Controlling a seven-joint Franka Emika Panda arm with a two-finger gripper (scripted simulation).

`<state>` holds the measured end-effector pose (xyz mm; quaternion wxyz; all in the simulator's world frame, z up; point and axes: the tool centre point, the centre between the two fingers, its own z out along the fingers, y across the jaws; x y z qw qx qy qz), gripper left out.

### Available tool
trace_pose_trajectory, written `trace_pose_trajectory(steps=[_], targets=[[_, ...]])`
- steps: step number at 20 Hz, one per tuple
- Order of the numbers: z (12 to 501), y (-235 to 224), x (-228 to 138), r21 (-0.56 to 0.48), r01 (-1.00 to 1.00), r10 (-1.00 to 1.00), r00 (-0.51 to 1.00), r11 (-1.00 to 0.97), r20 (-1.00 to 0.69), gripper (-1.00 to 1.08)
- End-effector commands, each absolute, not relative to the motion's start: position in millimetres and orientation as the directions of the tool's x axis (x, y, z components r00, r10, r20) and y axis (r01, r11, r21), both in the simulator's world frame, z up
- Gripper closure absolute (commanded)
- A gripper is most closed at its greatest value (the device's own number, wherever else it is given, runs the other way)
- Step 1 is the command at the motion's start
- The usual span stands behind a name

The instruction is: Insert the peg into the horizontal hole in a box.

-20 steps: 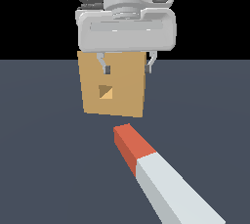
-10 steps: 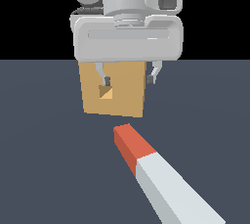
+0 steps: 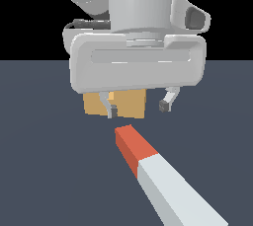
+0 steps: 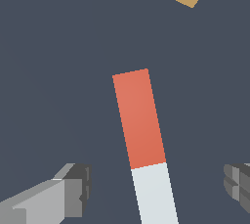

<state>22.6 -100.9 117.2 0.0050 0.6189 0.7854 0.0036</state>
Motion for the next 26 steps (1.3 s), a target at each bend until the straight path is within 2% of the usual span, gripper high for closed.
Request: trace_pose_trajectory(steps=[1,12,26], targets=[[107,-117,28,0.010,0.961,0.962,-0.275,0.275,-0.003,-0.92],[77,-165,51,0.002,0.919,0.919,-0.395,0.395,0.000,-0.92],[64,-174,57,0.000,0.909,0.909,-0.418,0.418,0.000,-0.92]])
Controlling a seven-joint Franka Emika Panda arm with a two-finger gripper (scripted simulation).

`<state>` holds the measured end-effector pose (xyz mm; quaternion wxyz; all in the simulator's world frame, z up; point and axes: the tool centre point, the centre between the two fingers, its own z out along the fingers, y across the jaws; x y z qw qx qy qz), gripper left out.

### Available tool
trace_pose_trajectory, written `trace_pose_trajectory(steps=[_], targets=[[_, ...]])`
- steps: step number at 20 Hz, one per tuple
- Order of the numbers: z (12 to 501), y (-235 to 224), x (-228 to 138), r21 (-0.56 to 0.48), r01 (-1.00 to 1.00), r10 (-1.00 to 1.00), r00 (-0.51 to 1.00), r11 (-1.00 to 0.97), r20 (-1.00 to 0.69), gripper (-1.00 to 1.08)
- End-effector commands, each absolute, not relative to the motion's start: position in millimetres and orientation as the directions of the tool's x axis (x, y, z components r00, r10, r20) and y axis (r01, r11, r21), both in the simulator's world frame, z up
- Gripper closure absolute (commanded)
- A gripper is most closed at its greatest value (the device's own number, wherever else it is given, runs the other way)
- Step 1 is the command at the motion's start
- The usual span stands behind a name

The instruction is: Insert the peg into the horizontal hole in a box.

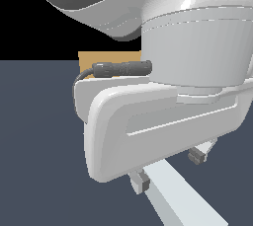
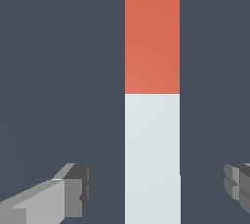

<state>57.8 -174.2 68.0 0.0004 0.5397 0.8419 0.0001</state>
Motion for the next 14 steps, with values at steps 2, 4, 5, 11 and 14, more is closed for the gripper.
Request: trace_pose_trajectory(steps=[2,4,5,11,14], targets=[[57,-174,57,0.000,0.908,0.908,-0.418,0.418,0.000,-0.92],[46,-174,57,0.000,0.908,0.908,-0.419,0.419,0.000,-0.92],[40,-174,57,0.000,0.908,0.908,-0.419,0.419,0.000,-0.92],[20,-174,58,0.000,0.907,0.907,-0.420,0.420,0.000,-0.92],[21,-174,58,0.000,0.907,0.907,-0.420,0.420,0.000,-0.92]])
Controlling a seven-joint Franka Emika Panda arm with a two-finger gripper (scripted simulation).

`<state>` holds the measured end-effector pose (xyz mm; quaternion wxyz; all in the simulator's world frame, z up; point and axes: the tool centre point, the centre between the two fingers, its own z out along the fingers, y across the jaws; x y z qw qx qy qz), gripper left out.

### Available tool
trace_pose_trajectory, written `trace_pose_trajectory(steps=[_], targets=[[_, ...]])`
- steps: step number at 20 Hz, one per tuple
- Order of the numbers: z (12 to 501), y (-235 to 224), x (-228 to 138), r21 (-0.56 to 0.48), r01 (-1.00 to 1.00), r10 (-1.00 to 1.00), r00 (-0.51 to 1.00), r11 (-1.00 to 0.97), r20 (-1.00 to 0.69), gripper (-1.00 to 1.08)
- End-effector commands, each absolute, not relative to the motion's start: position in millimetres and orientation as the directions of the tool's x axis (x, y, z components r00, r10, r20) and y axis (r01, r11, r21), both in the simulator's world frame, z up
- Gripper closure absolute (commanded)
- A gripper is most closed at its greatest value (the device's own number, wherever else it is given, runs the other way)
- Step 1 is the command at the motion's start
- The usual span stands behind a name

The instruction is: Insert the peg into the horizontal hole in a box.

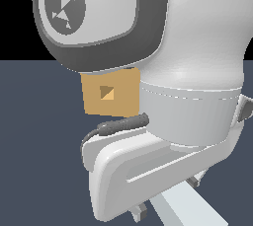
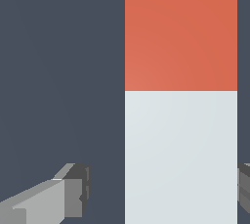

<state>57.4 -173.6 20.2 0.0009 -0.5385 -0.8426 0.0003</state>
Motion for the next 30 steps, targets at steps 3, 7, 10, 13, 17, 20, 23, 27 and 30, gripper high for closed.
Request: trace_pose_trajectory(steps=[3,7,10,13,17,20,23,27,30], targets=[[21,-174,58,0.000,0.907,0.907,-0.420,0.420,0.000,1.08],[21,-174,58,0.000,0.907,0.907,-0.420,0.420,0.000,1.08],[21,-174,58,0.000,0.907,0.907,-0.420,0.420,0.000,1.08],[20,-174,58,-0.001,0.908,0.908,-0.419,0.419,0.001,1.08],[22,-172,54,-0.001,0.913,0.913,-0.408,0.408,0.001,1.08],[23,-171,49,-0.001,0.919,0.919,-0.394,0.394,0.001,1.08],[26,-168,42,0.000,0.928,0.928,-0.372,0.372,0.001,1.08],[30,-162,29,0.000,0.944,0.944,-0.331,0.331,0.001,1.08],[35,-156,16,0.000,0.957,0.957,-0.290,0.290,0.001,1.08]])
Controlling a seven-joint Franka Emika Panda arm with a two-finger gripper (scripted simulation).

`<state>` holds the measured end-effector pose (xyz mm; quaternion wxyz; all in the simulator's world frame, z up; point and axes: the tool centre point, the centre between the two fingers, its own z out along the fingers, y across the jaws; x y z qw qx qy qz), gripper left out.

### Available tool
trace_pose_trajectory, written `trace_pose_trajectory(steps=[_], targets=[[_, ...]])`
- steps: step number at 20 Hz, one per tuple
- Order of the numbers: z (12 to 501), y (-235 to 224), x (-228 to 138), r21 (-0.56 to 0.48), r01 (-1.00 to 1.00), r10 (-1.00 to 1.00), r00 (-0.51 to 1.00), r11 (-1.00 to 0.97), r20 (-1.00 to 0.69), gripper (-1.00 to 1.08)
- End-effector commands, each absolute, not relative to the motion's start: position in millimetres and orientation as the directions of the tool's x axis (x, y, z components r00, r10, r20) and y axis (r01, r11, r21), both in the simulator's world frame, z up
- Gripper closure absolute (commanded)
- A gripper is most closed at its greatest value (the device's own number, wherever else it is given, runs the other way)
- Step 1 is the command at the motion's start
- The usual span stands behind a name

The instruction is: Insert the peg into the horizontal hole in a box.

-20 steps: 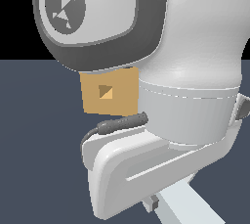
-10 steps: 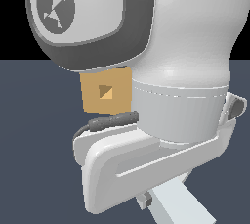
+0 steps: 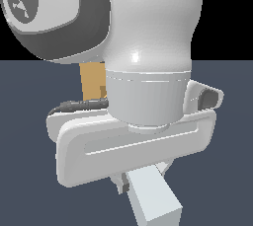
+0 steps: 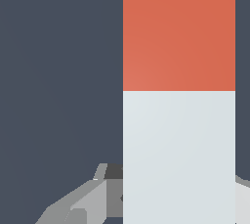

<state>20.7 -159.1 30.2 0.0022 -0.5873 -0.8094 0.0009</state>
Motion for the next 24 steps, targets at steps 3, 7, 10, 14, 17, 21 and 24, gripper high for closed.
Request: trace_pose_trajectory(steps=[3,7,10,14,17,21,24], targets=[[40,-148,1,0.000,0.971,0.971,-0.240,0.240,0.001,1.08],[47,-135,-20,0.000,0.986,0.986,-0.167,0.167,0.001,1.08],[54,-123,-36,0.000,0.994,0.994,-0.106,0.106,0.001,1.08],[62,-105,-57,0.000,1.000,1.000,-0.024,0.024,0.001,1.08],[68,-92,-69,0.000,1.000,1.000,0.031,-0.031,0.001,1.08],[74,-77,-82,0.000,0.996,0.996,0.093,-0.093,0.001,1.08],[78,-67,-89,0.000,0.992,0.992,0.128,-0.128,0.001,1.08]])
